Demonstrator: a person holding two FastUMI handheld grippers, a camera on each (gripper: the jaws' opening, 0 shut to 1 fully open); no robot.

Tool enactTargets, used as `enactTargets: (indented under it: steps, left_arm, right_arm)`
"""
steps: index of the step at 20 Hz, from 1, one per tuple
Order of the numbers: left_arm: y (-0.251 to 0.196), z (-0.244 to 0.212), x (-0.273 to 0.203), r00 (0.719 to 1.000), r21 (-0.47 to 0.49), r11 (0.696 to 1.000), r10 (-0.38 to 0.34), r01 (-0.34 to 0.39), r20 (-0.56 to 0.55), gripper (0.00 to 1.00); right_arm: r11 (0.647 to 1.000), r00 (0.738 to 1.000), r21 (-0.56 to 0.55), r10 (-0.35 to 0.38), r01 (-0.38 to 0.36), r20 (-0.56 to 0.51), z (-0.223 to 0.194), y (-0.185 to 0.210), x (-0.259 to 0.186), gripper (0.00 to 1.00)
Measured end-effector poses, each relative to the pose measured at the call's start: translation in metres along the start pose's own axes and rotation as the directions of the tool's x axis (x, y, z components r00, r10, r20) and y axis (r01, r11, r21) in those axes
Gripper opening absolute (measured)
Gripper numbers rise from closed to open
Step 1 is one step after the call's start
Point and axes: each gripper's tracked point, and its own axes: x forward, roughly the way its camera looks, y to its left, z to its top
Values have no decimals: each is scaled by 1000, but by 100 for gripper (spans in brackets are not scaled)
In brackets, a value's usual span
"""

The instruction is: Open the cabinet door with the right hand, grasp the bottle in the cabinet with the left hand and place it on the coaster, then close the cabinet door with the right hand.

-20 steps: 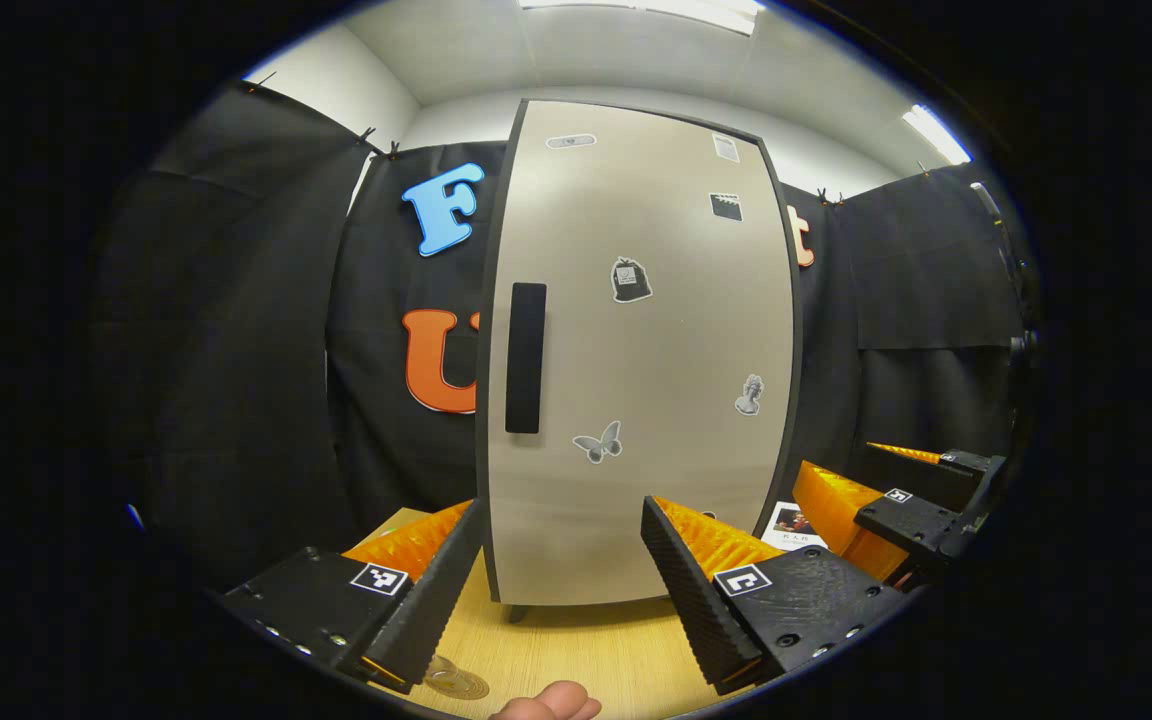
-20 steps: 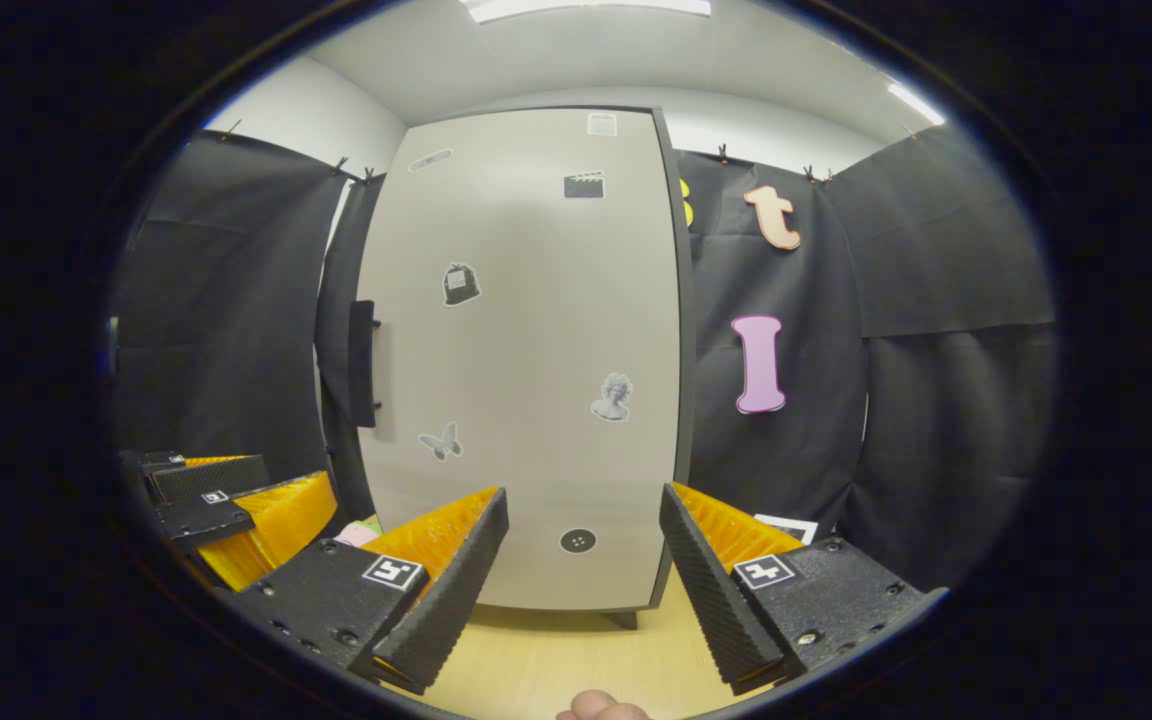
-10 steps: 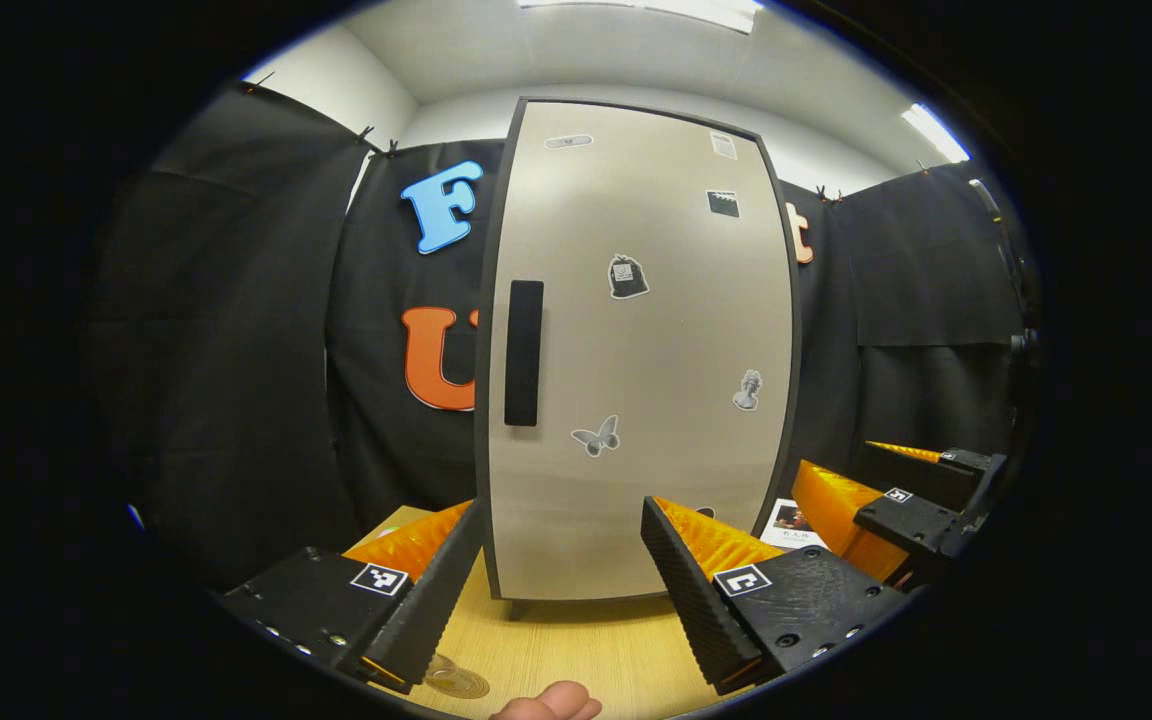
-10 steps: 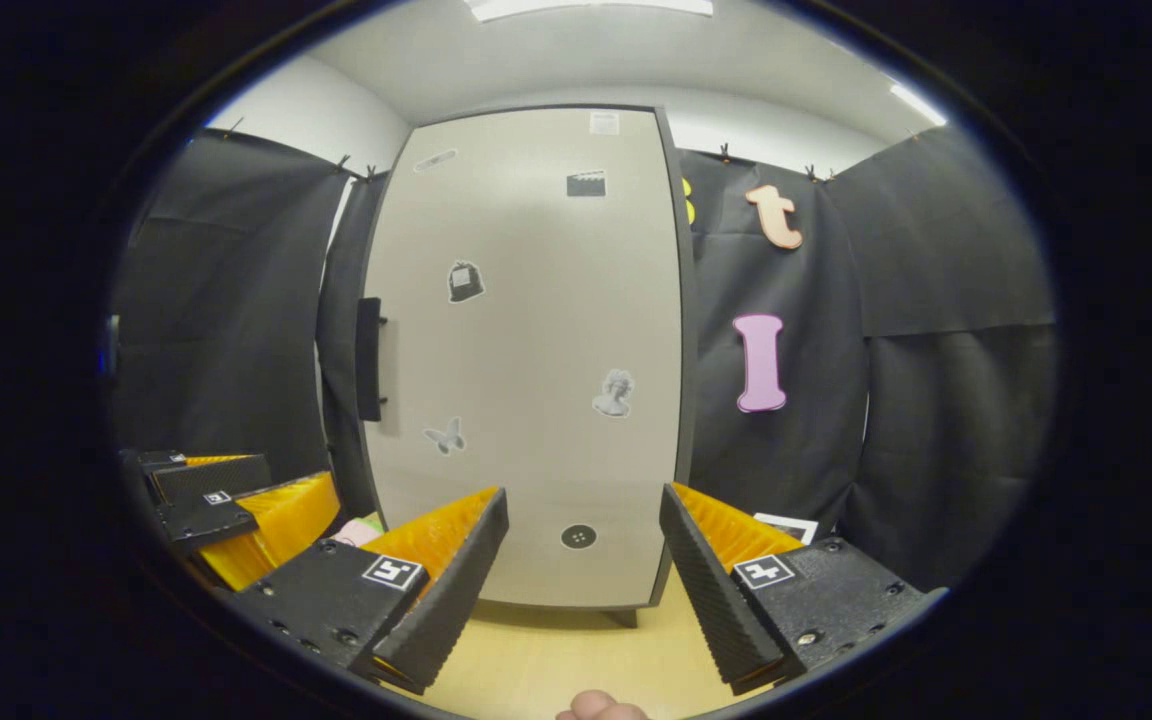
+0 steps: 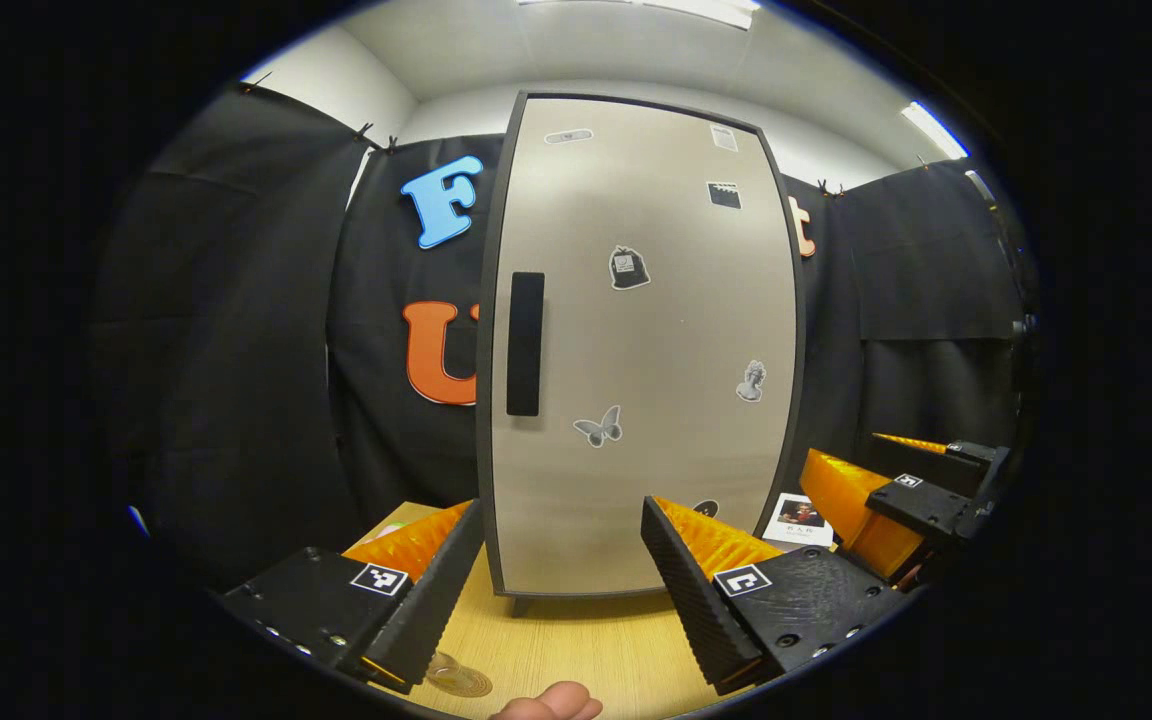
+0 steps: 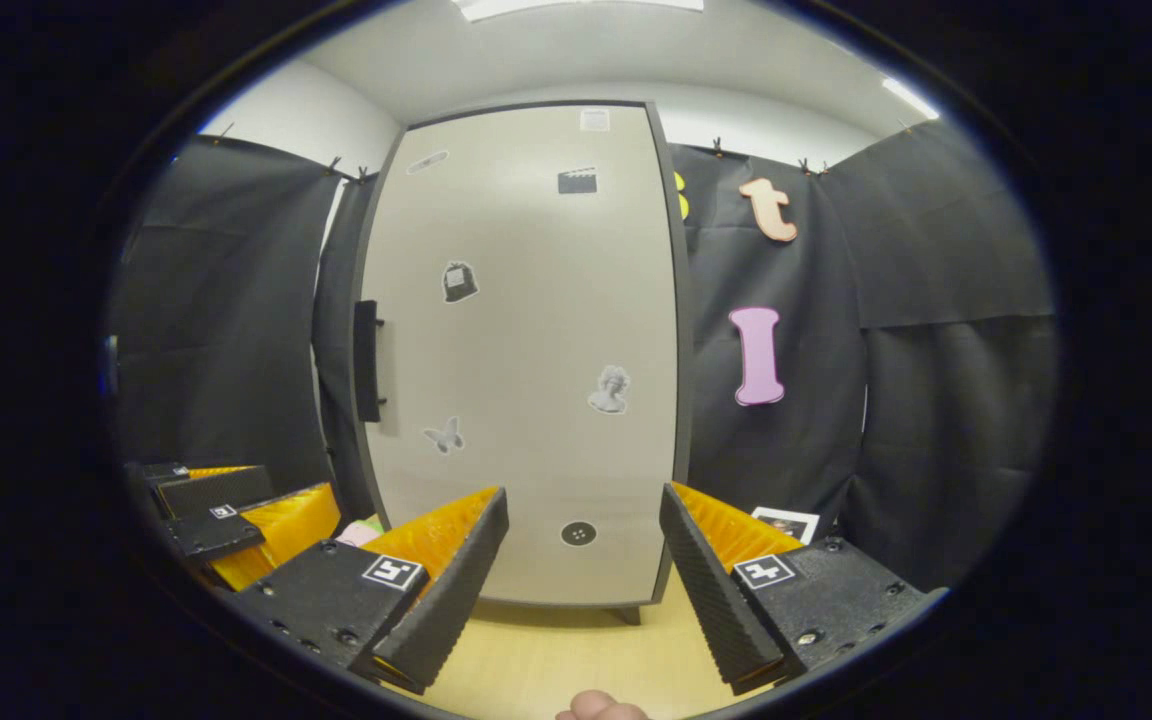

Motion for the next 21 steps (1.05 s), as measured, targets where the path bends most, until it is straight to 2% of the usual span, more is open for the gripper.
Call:
enactTargets:
  steps: [3, 6, 11, 17, 21]
  left_arm:
    - [-1, -13, 6, 999, -9, 1000, -24, 24, -39, 95]
    - [-2, -8, 13, 998, -28, 999, -41, 40, -39, 95]
    - [10, -10, 21, 999, -10, 1000, -14, 14, -41, 95]
    - [16, -10, 23, 999, 14, 1000, 8, -8, -38, 95]
    - [20, -11, 19, 999, -8, 1000, 21, -21, -28, 95]
  right_arm:
    - [1000, 1000, 12, -23, 23, 4, 0, -6, 8, 97]
    - [999, 999, 16, -38, 38, -38, -5, -7, 20, 98]
    - [999, 998, 28, -44, 45, -40, -4, 9, 38, 98]
    - [1000, 999, 10, -8, 8, -47, -8, 28, 34, 98]
    - [1000, 999, -8, 14, -14, -31, -12, 38, 31, 98]
